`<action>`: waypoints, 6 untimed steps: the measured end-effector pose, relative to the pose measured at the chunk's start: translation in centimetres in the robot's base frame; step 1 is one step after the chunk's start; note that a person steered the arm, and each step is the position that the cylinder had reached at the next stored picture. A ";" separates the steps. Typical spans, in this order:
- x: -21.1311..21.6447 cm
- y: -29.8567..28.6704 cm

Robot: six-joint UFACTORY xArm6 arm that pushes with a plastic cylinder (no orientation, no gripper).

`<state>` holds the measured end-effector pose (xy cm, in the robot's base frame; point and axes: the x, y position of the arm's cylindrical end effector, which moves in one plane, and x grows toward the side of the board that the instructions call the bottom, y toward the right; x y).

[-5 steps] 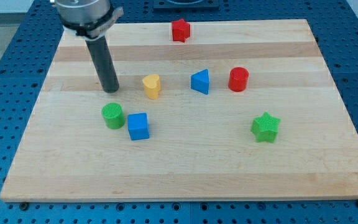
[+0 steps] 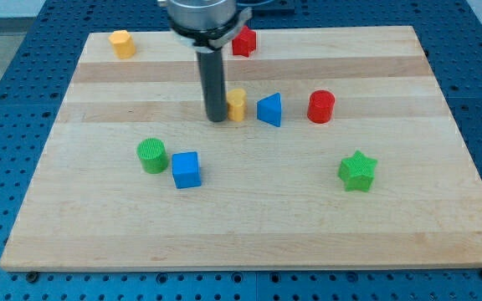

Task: Push yellow heart towards top right

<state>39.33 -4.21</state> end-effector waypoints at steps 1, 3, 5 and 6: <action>-1.5 3.0; -4.5 9.2; -8.7 11.9; -10.0 12.1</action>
